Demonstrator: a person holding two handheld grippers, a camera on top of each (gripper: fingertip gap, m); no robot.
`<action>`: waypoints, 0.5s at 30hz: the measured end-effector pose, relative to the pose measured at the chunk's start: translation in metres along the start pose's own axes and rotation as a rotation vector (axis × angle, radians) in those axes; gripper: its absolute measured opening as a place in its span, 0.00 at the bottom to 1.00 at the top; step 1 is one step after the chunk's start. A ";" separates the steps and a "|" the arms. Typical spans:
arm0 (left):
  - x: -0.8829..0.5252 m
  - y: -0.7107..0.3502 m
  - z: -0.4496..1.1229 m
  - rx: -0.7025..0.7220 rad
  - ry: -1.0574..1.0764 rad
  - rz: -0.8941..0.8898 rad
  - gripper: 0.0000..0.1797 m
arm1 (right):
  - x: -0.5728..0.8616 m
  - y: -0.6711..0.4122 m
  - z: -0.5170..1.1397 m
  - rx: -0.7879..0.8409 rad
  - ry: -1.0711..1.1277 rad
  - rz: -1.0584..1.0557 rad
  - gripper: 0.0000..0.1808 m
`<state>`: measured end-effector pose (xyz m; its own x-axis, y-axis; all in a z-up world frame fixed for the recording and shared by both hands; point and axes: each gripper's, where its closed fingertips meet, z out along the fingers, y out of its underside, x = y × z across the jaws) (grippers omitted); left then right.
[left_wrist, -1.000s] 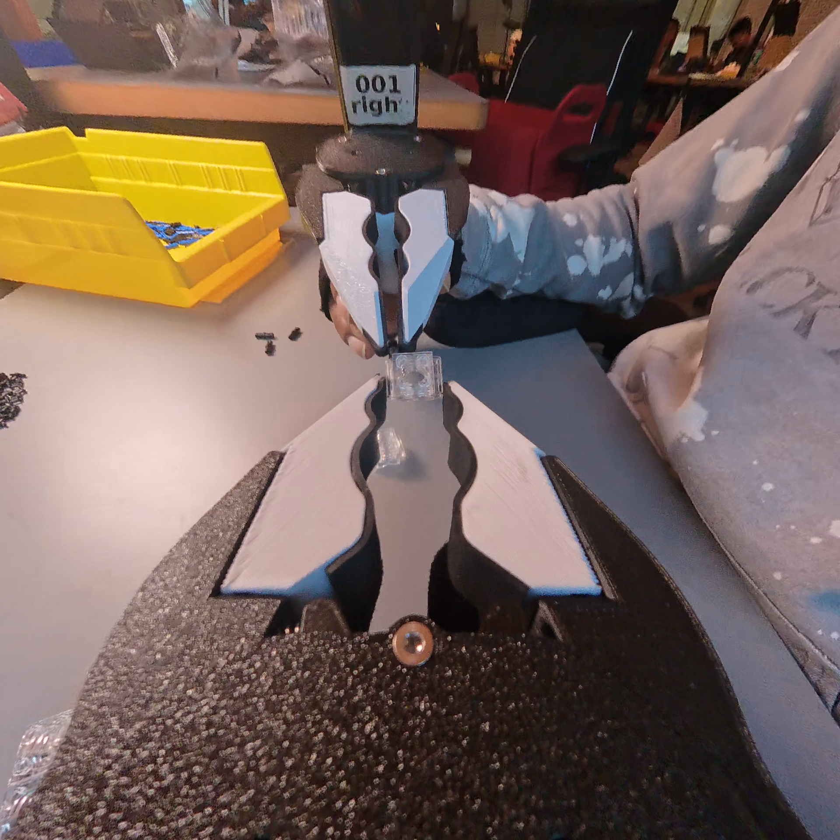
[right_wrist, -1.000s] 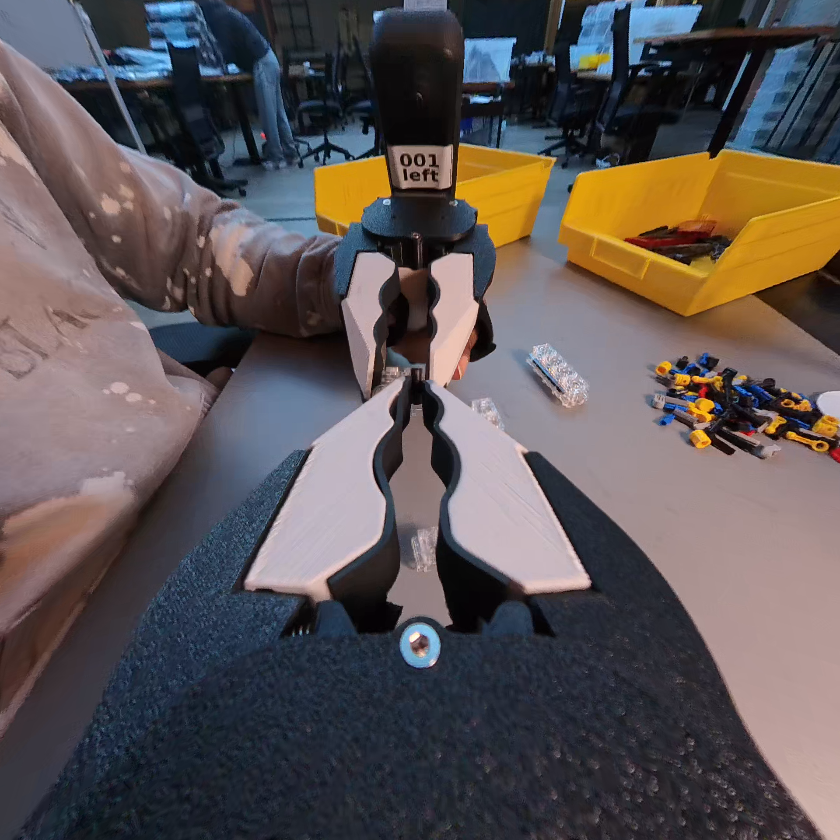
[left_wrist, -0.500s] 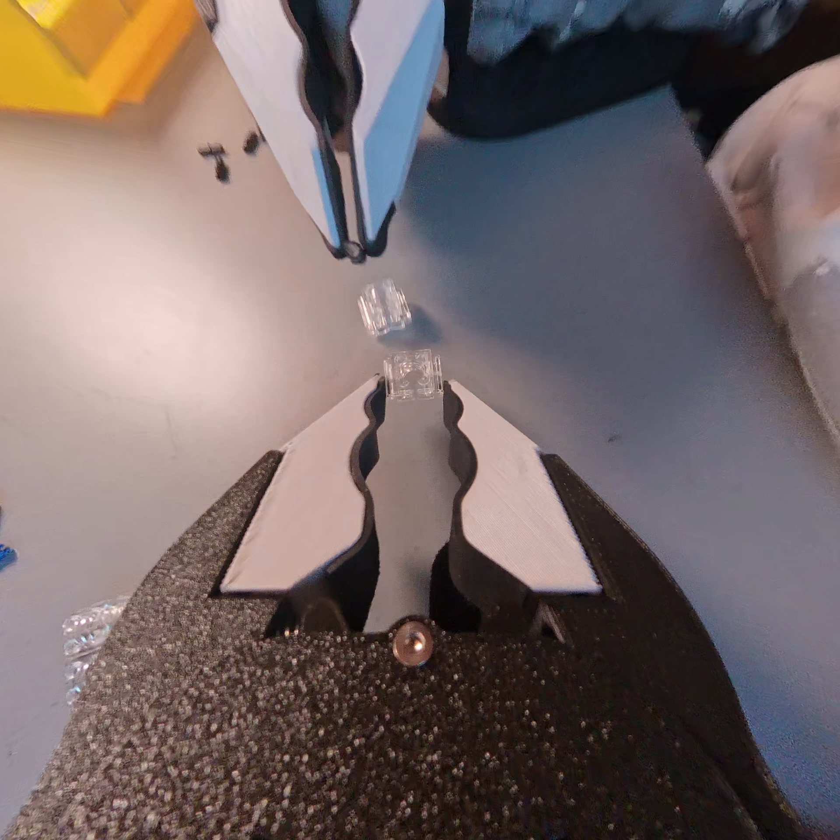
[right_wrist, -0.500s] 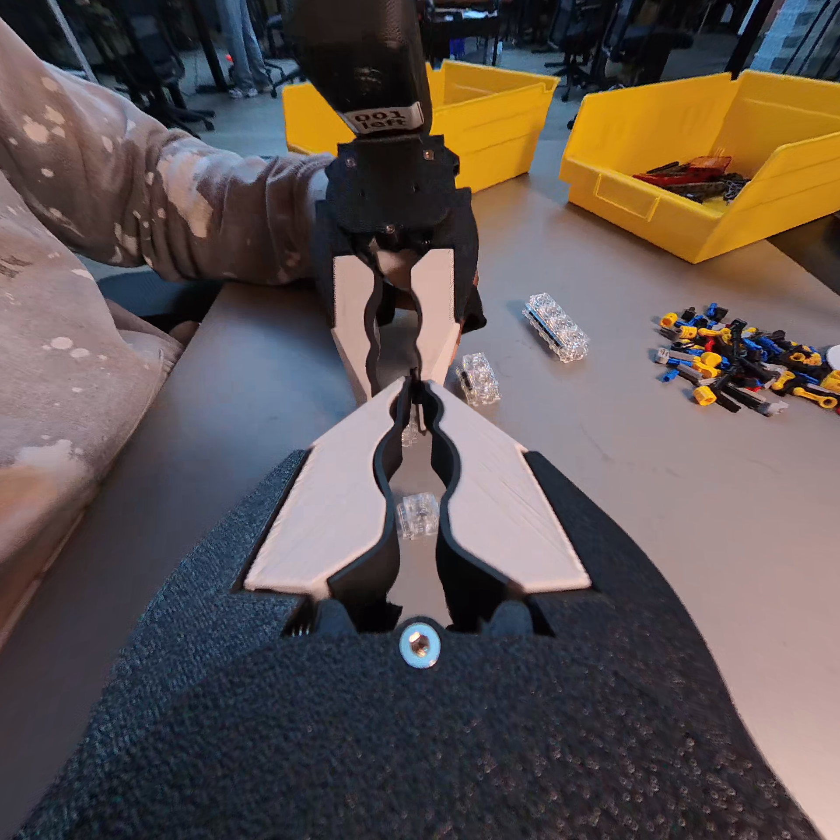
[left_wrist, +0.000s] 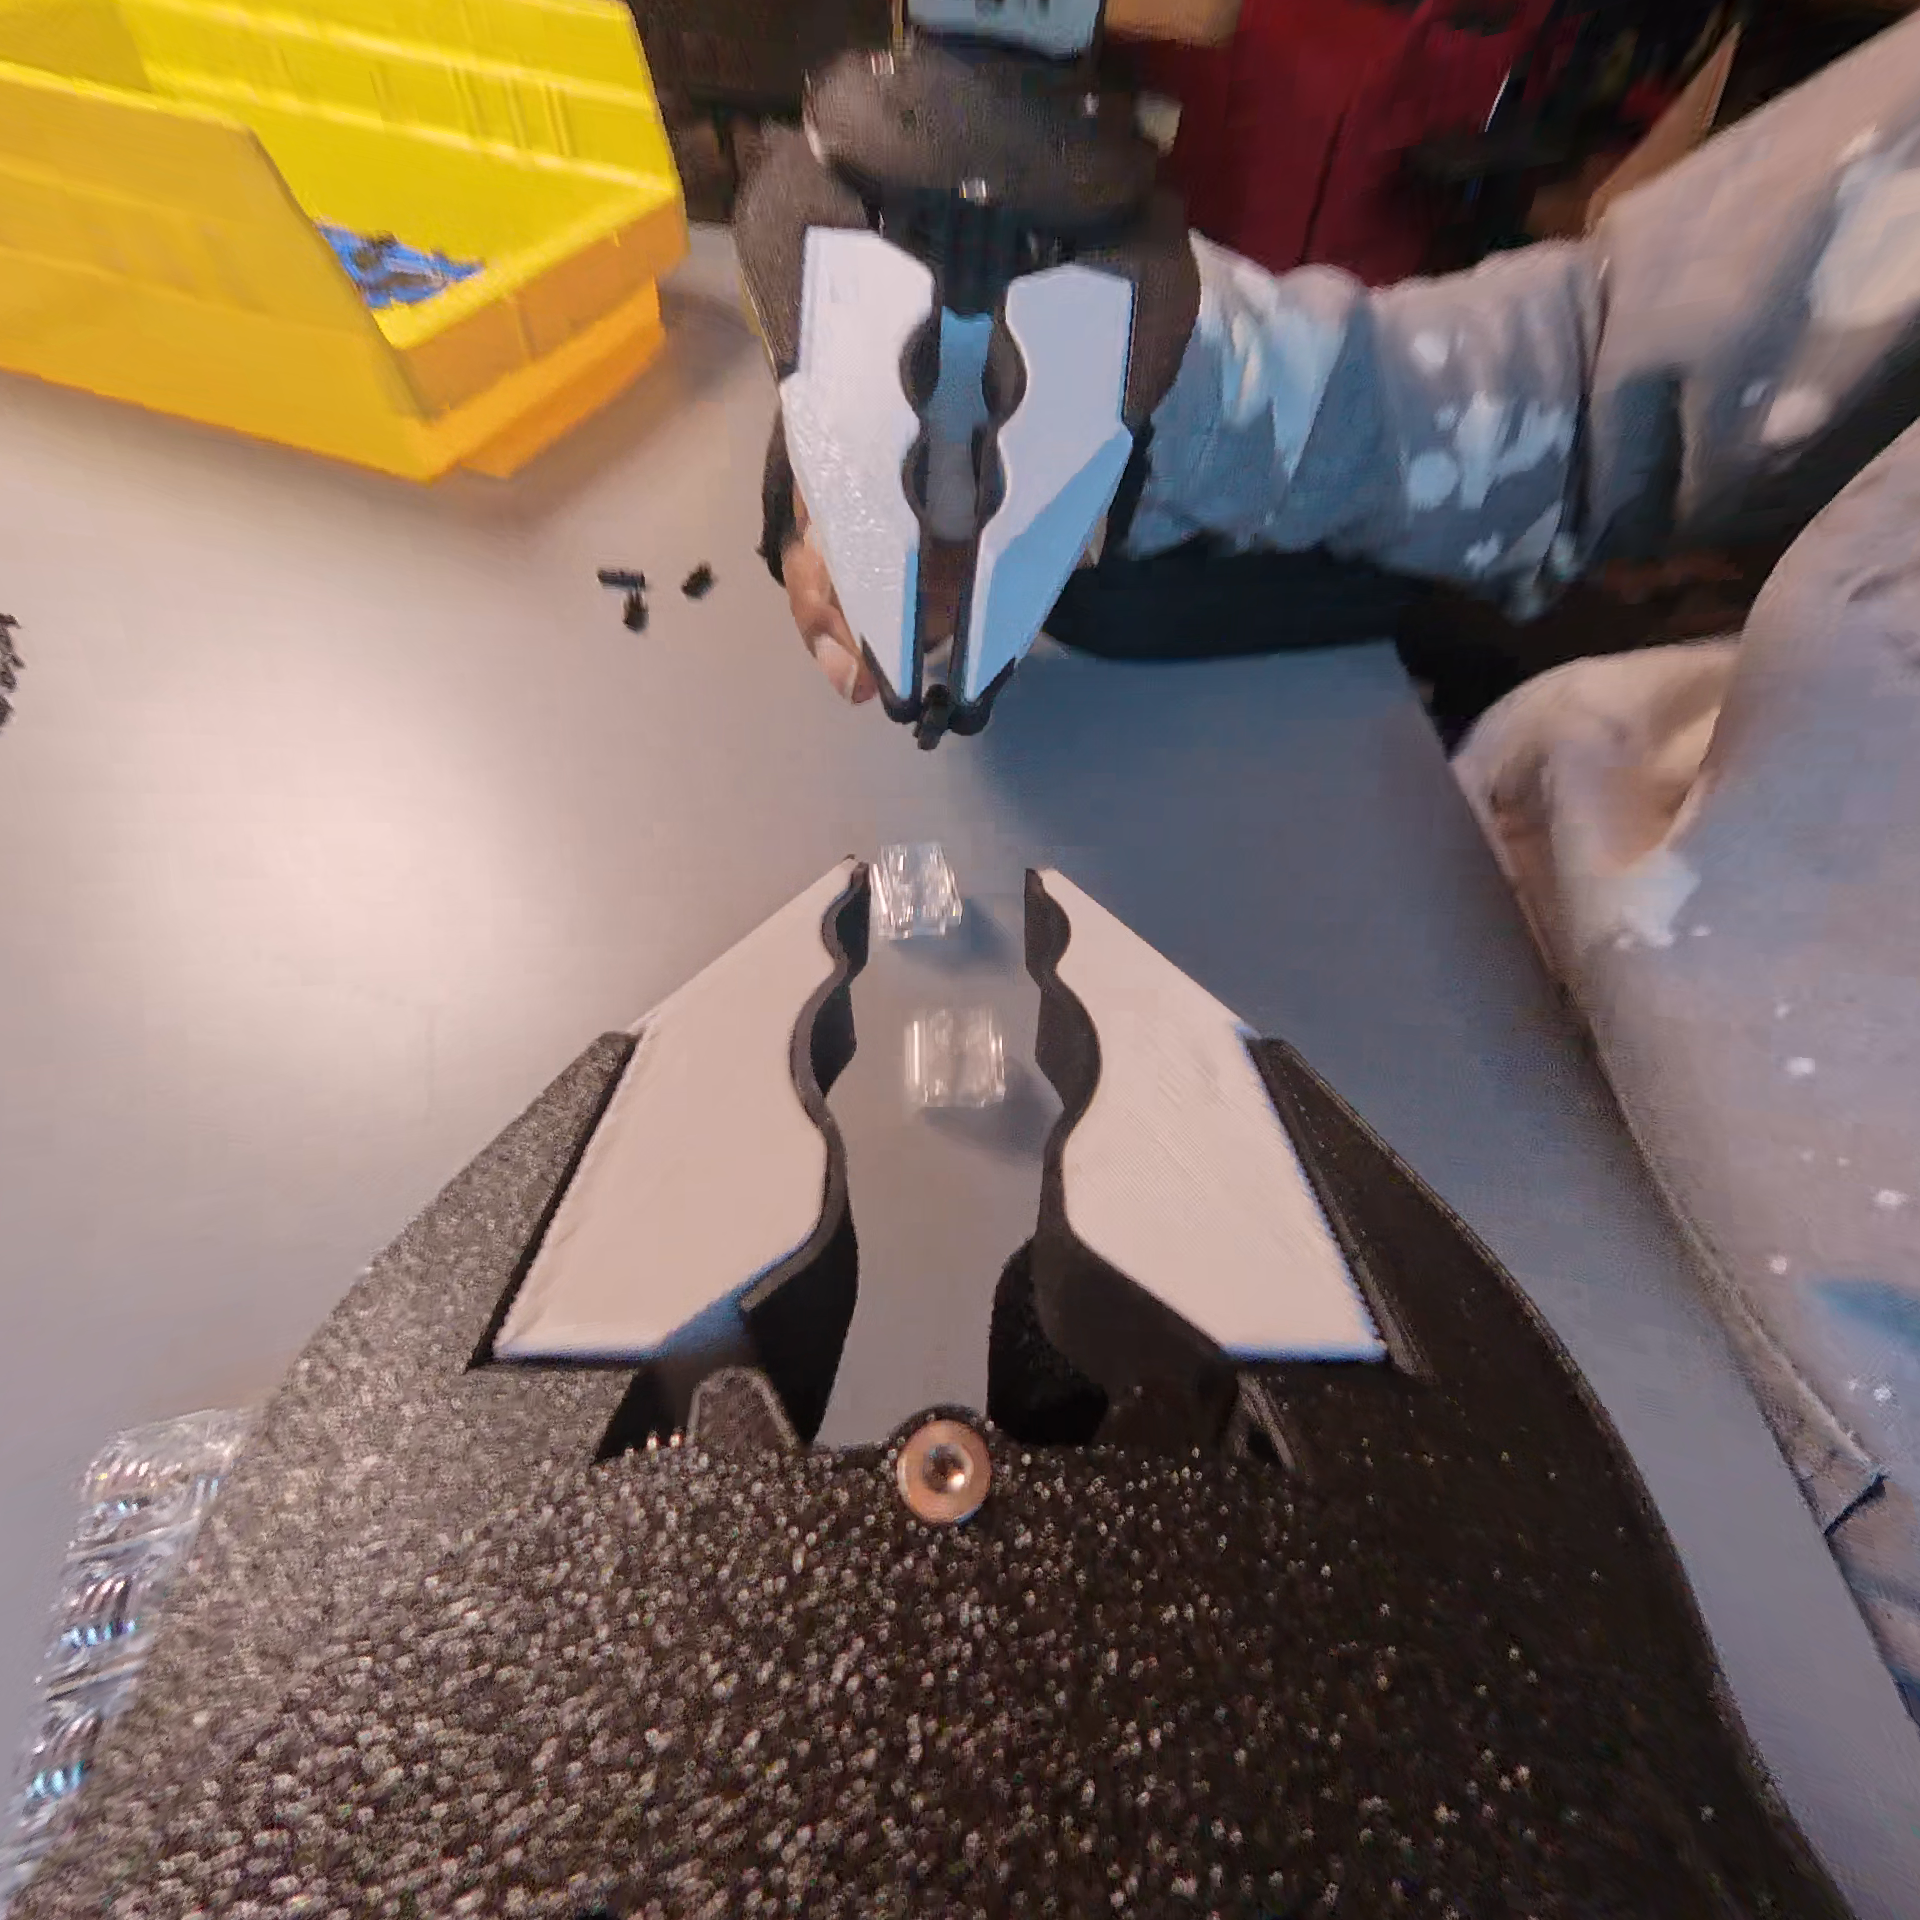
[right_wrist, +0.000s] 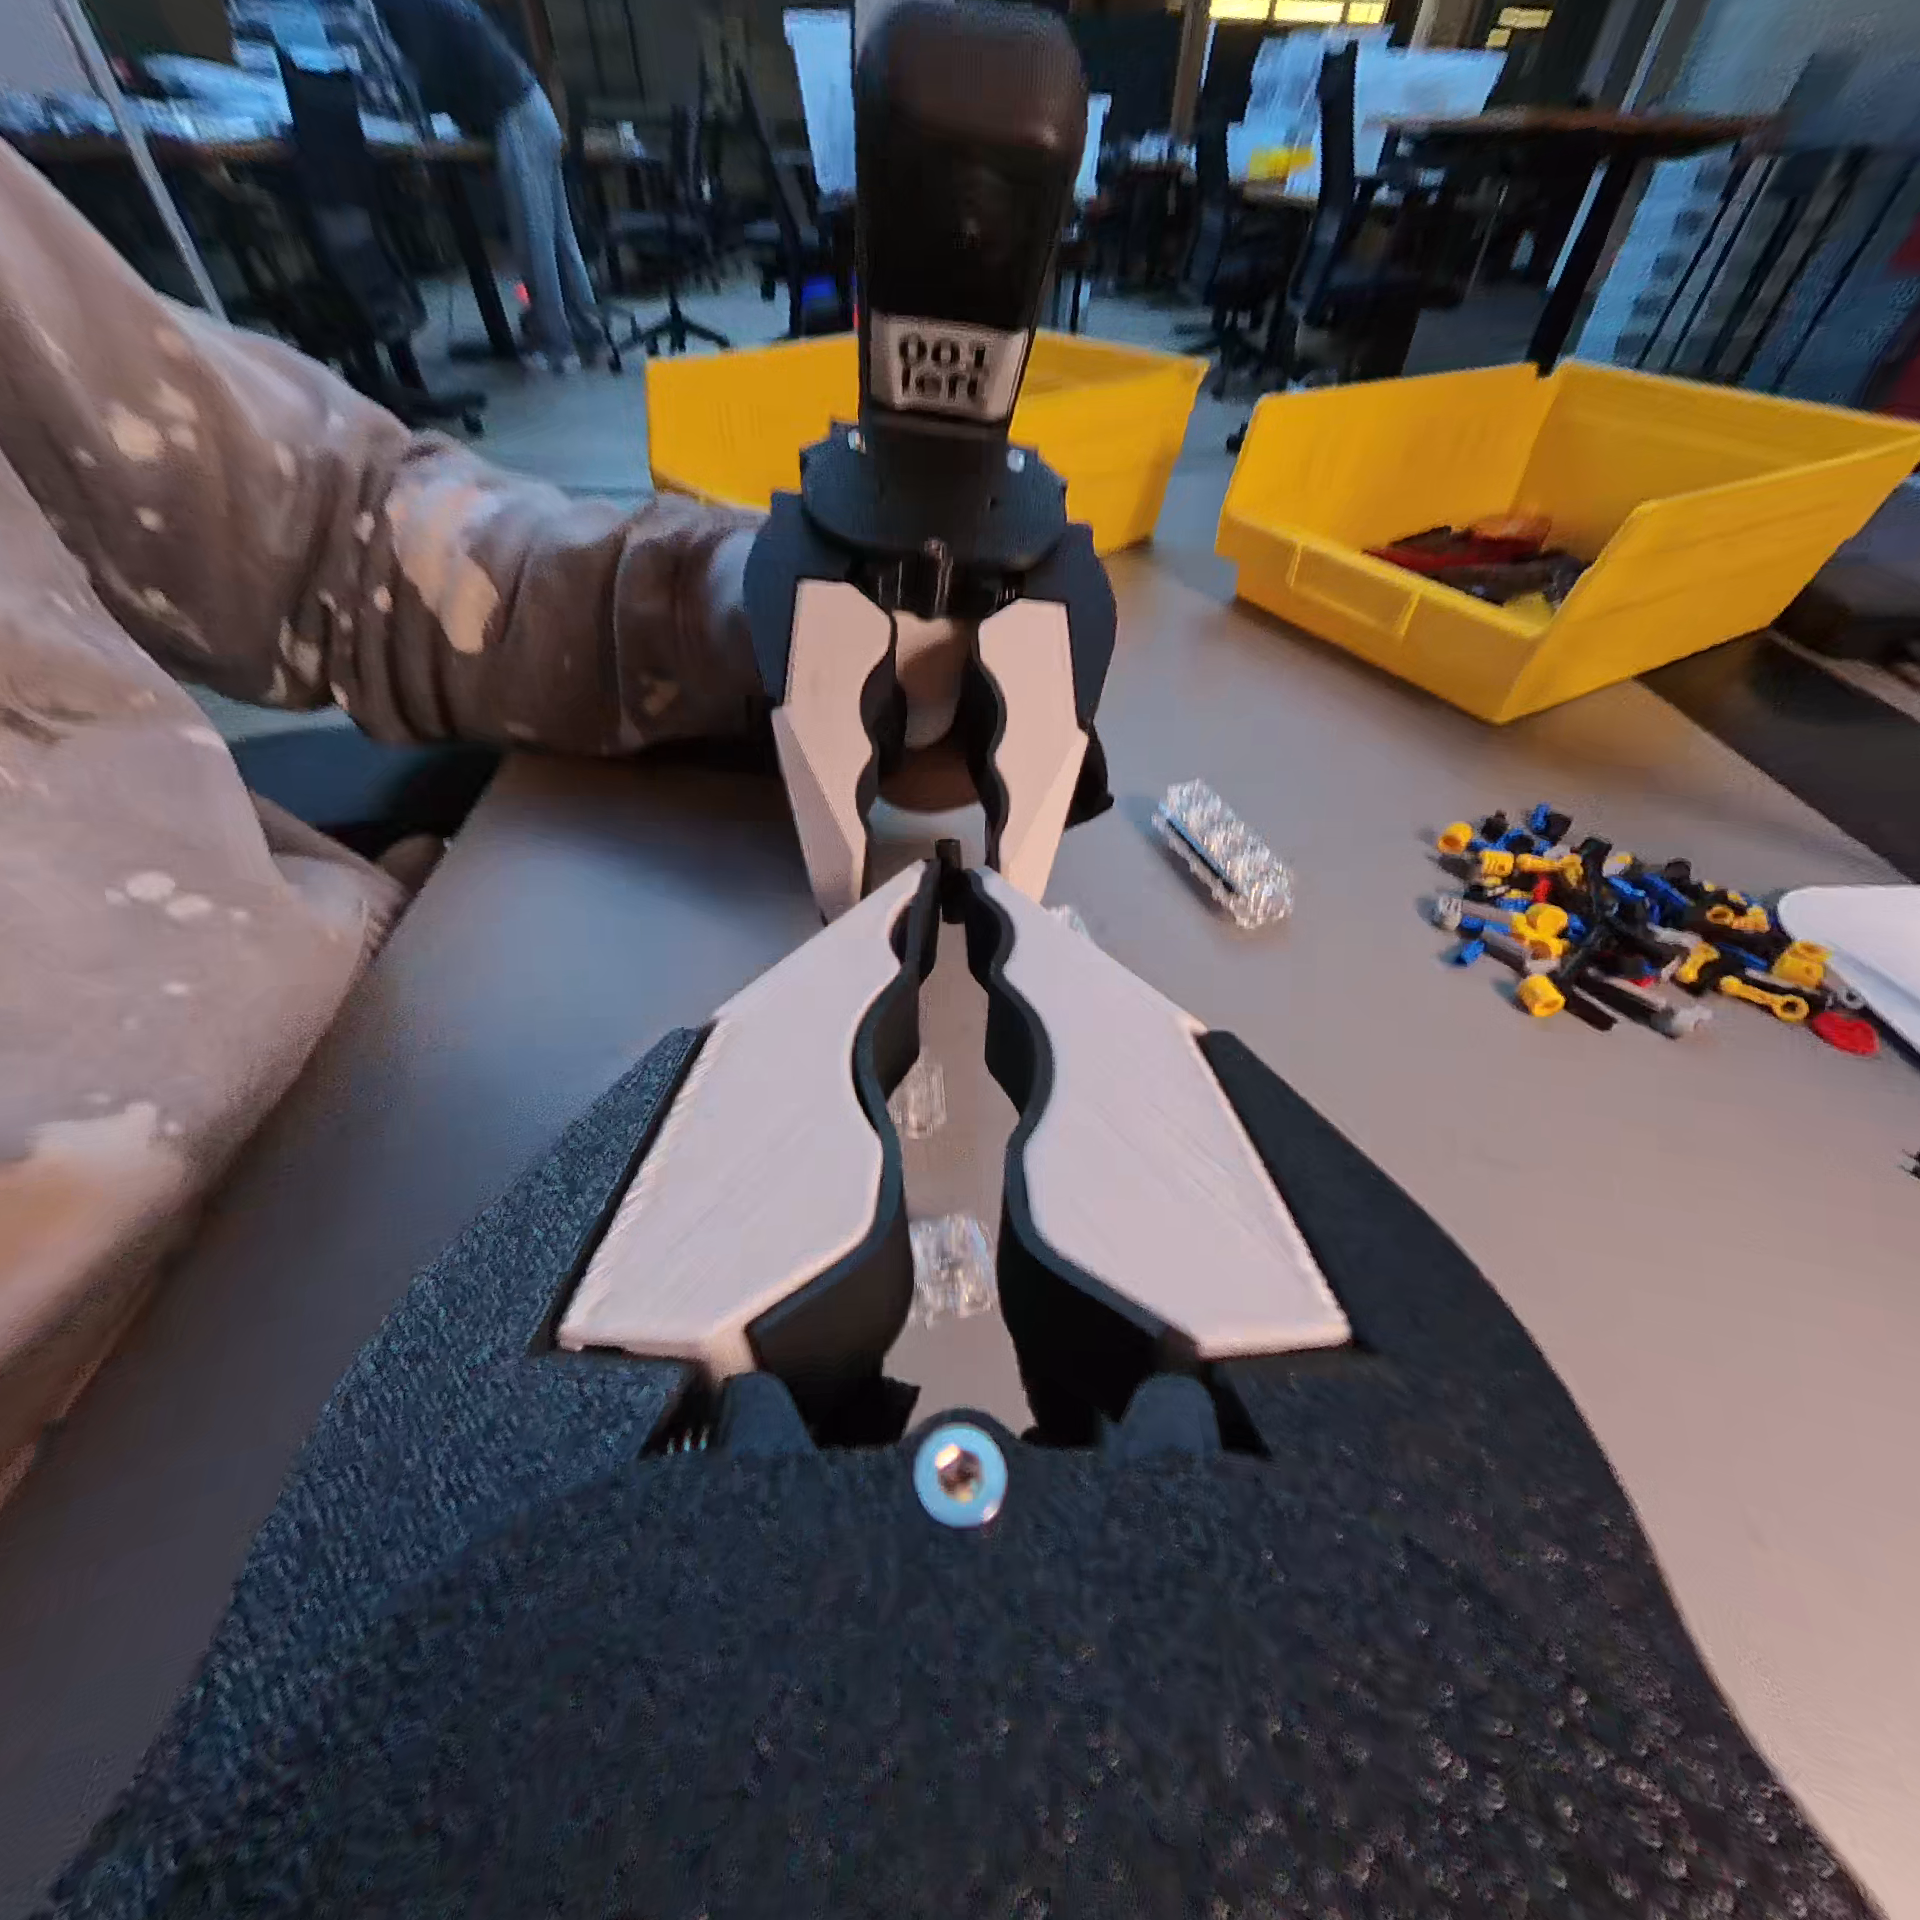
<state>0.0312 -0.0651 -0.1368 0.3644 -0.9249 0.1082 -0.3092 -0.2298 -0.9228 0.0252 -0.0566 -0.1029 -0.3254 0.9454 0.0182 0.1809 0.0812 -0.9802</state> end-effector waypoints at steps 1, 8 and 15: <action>-0.001 -0.009 -0.001 0.055 -0.001 -0.015 0.14 | 0.000 -0.010 -0.001 0.057 0.000 0.019 0.02; -0.004 -0.046 -0.015 0.284 -0.031 -0.041 0.04 | 0.004 -0.024 0.002 0.172 0.026 0.071 0.02; -0.004 -0.043 -0.015 0.254 -0.044 -0.016 0.01 | 0.004 -0.019 0.001 0.154 0.005 0.085 0.02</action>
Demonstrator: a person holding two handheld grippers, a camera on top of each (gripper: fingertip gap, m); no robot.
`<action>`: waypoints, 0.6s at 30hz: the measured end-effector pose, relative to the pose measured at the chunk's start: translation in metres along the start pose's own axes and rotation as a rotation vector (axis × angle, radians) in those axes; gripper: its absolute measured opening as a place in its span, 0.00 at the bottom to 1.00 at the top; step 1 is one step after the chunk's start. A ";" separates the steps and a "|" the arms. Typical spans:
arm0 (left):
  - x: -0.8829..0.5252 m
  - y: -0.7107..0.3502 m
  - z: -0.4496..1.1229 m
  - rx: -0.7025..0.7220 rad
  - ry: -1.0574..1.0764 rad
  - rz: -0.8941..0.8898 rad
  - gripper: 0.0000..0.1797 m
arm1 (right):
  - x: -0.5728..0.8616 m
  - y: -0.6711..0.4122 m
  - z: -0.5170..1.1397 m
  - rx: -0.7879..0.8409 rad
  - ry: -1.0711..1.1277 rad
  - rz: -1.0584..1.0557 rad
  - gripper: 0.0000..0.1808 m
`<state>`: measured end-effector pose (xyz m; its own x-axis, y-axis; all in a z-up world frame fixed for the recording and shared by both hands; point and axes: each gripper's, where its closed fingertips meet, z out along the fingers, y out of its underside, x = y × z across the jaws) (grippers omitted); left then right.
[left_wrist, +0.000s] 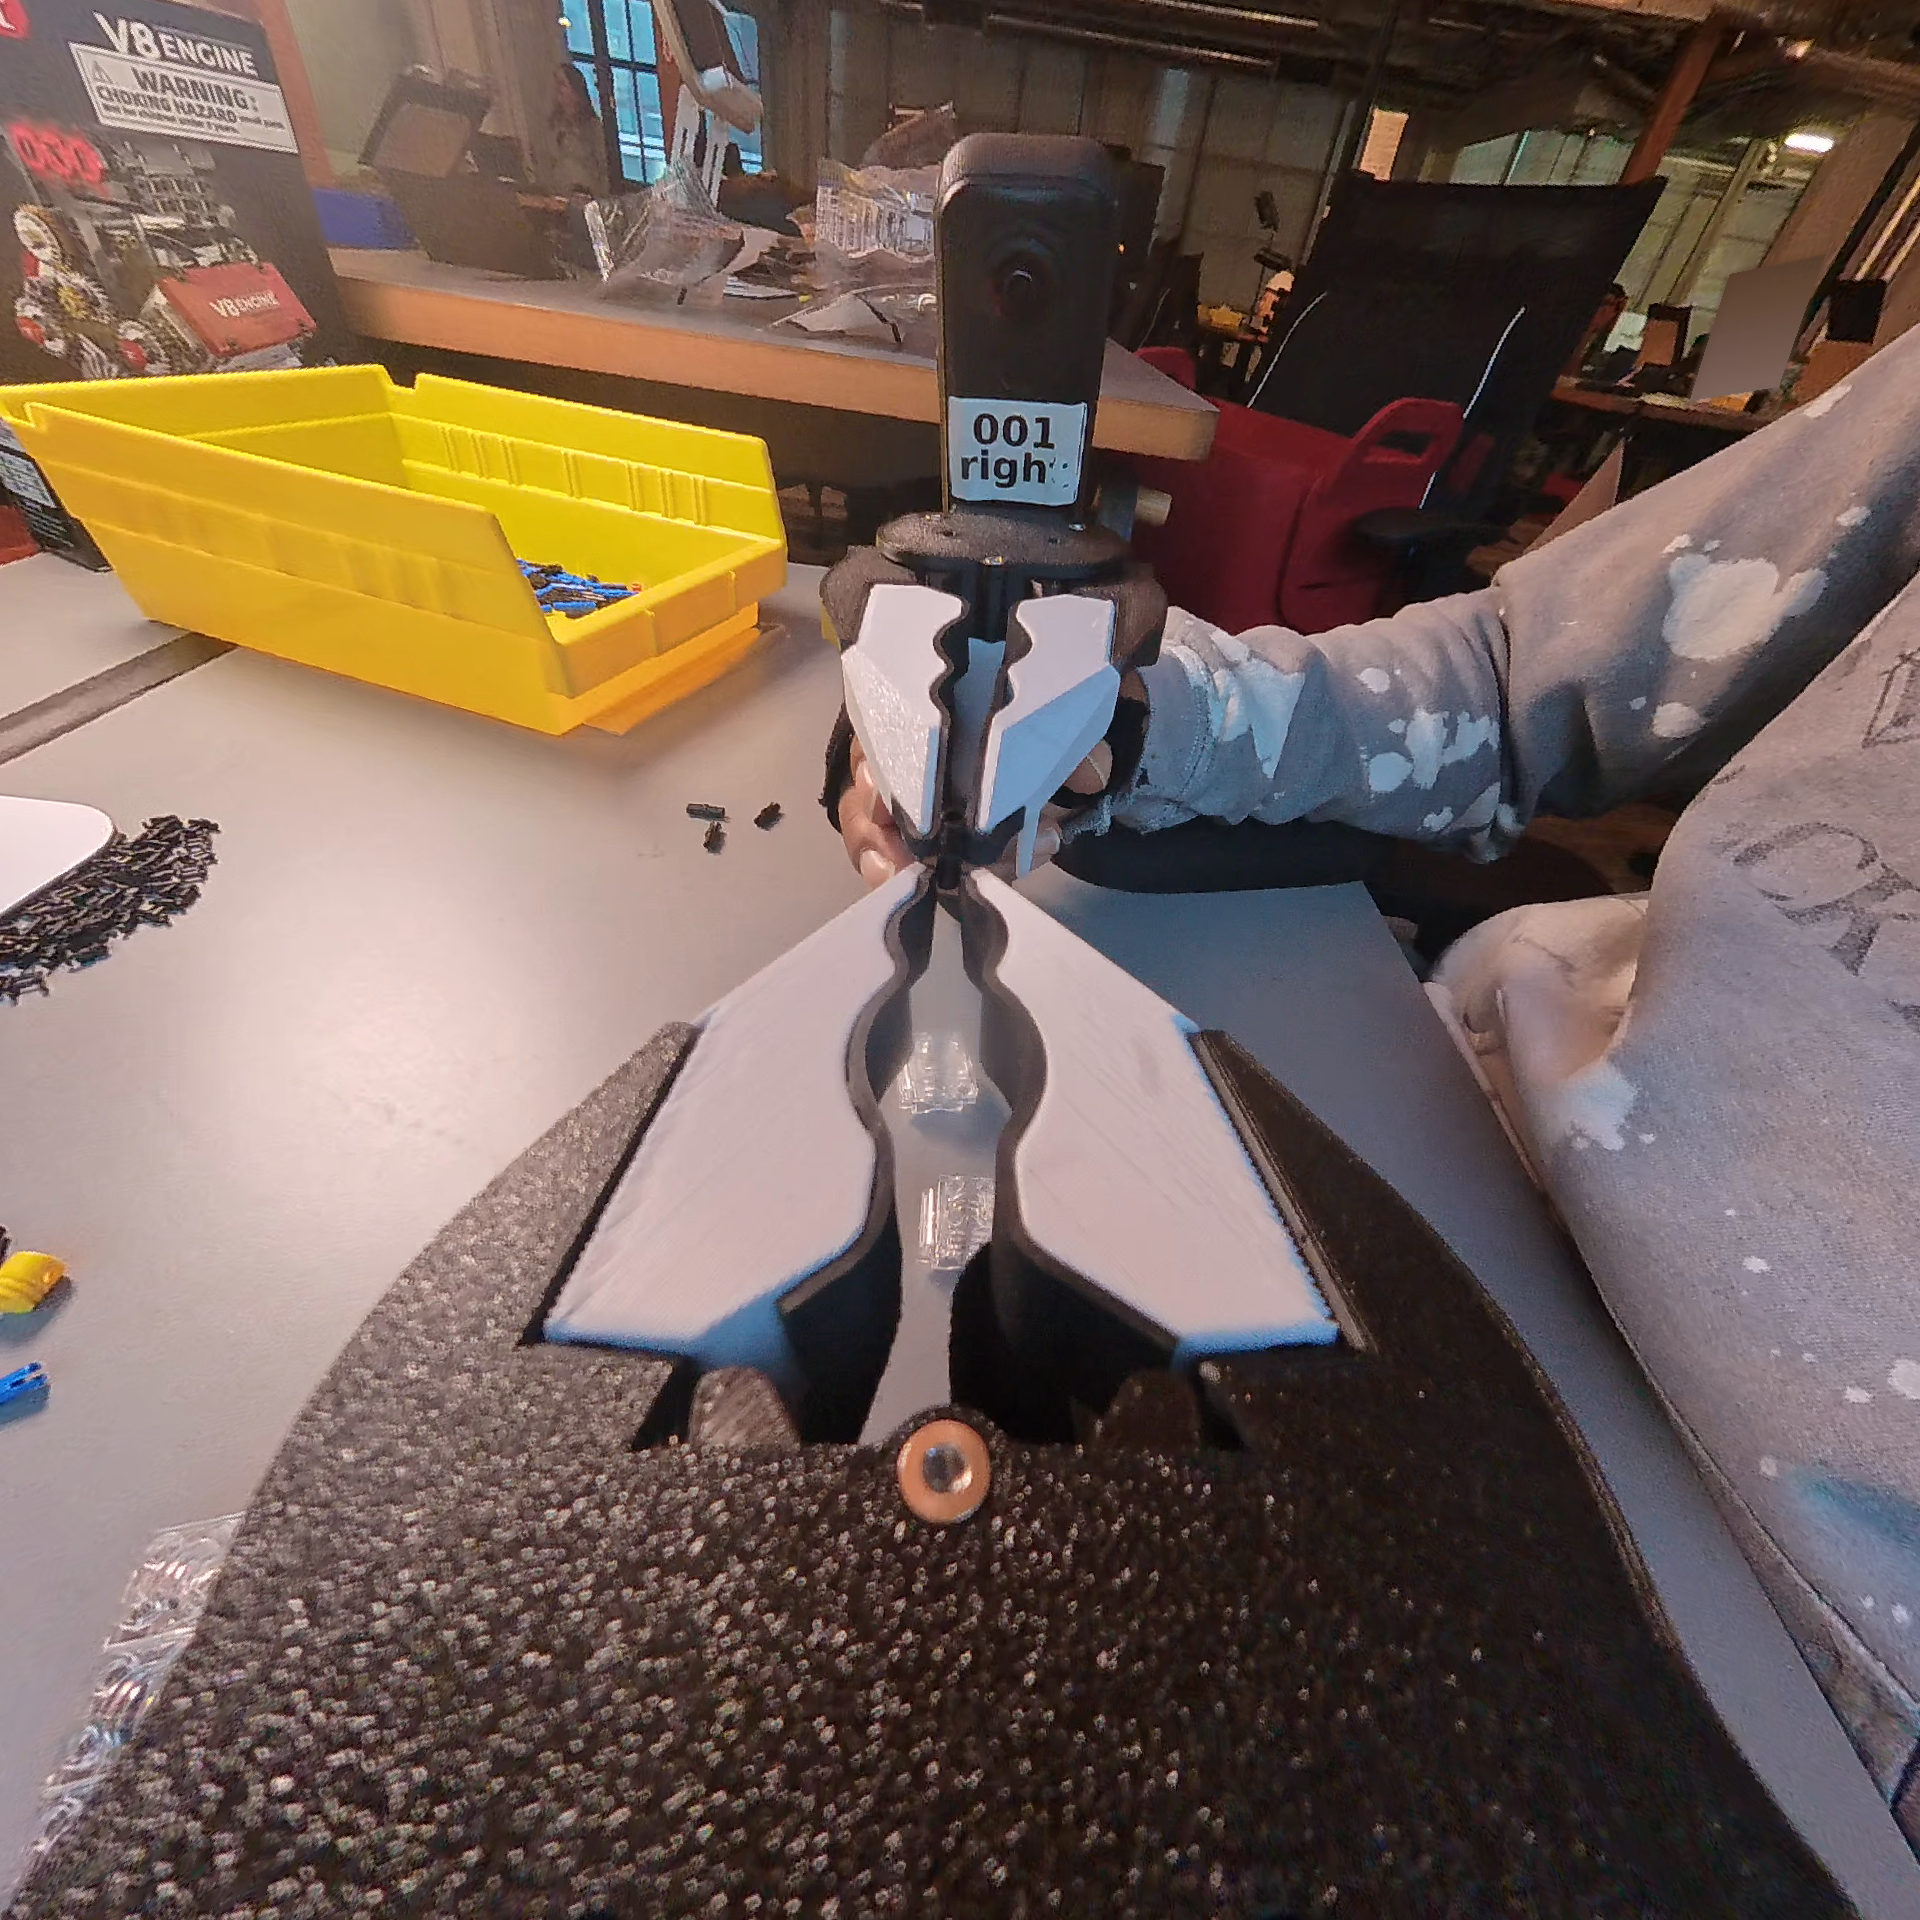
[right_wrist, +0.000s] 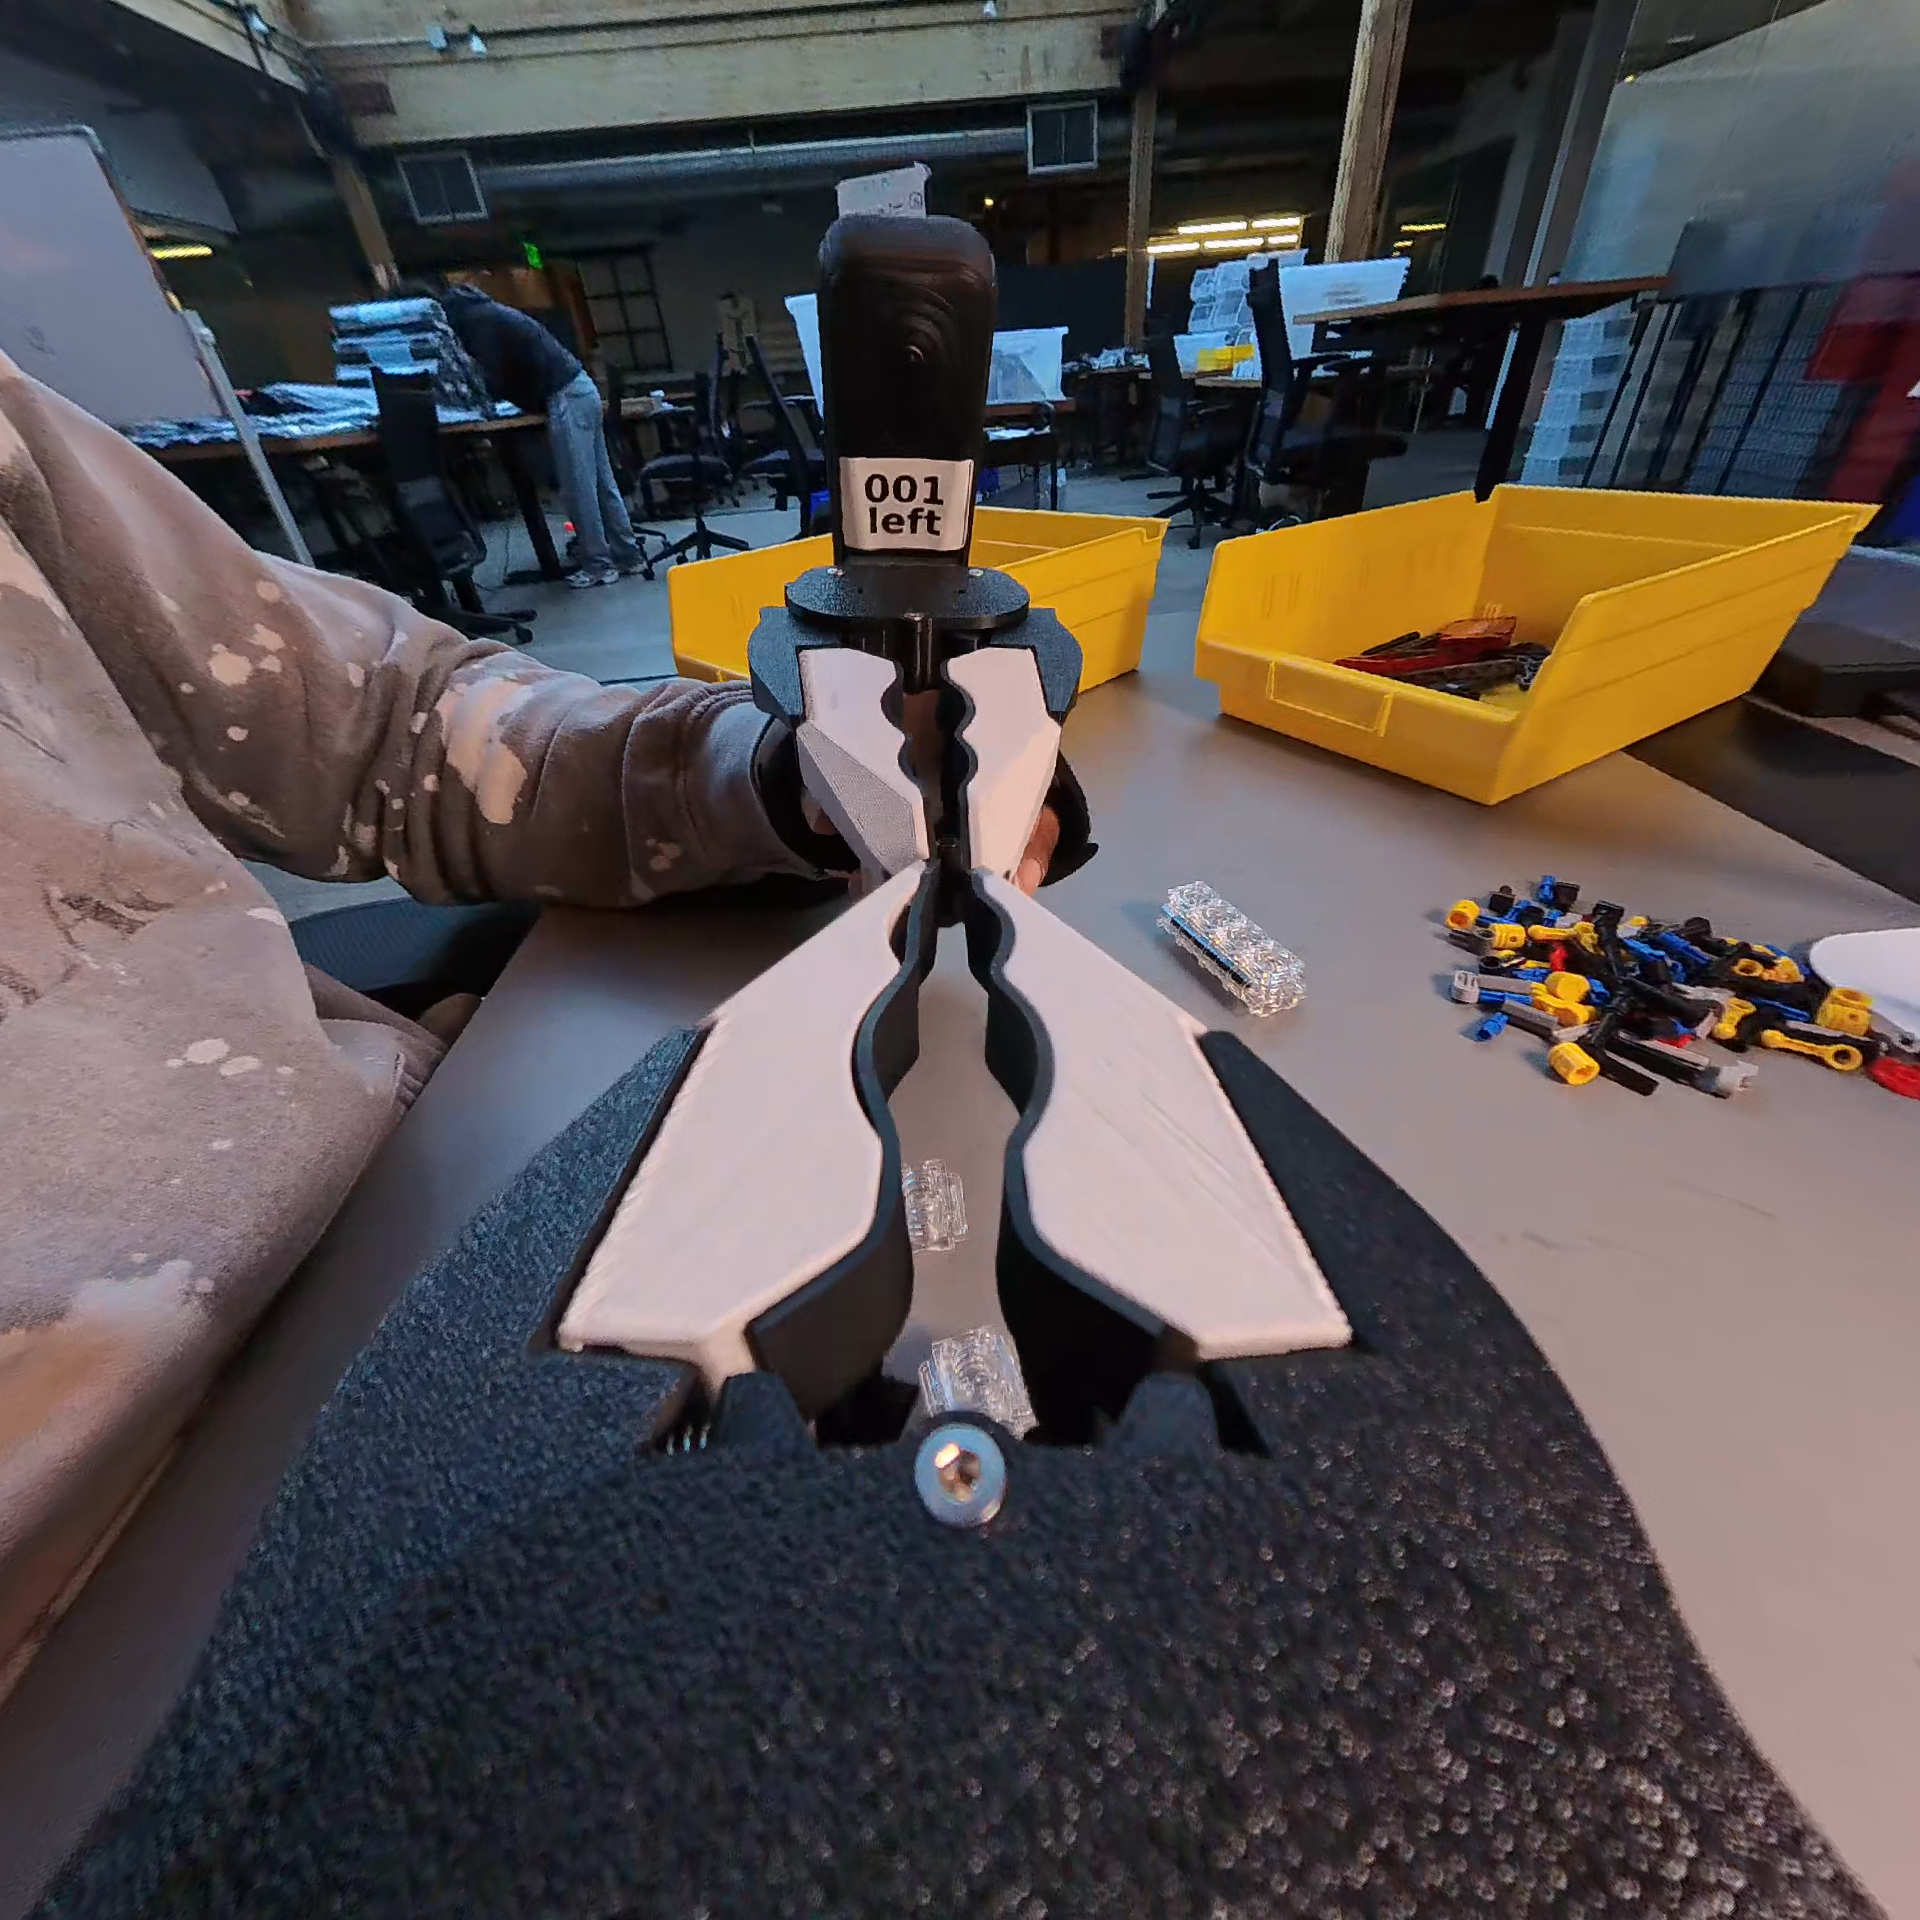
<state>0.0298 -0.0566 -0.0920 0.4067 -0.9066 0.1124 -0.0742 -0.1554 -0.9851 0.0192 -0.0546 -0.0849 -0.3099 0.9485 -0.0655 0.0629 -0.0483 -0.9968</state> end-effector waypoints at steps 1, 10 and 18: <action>0.001 0.001 0.000 -0.011 0.003 0.004 0.01 | 0.000 0.001 0.000 -0.007 -0.003 -0.004 0.02; -0.010 0.027 0.001 -0.197 -0.083 0.107 0.01 | 0.006 0.022 -0.006 -0.158 0.037 -0.094 0.04; -0.018 0.071 0.010 -0.476 -0.172 0.270 0.01 | 0.009 0.072 -0.007 -0.527 0.098 -0.397 0.07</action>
<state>0.0259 -0.0474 -0.1655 0.4558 -0.8680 -0.1970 -0.5817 -0.1229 -0.8041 0.0274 -0.0470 -0.1575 -0.3194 0.8881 0.3307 0.4247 0.4461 -0.7878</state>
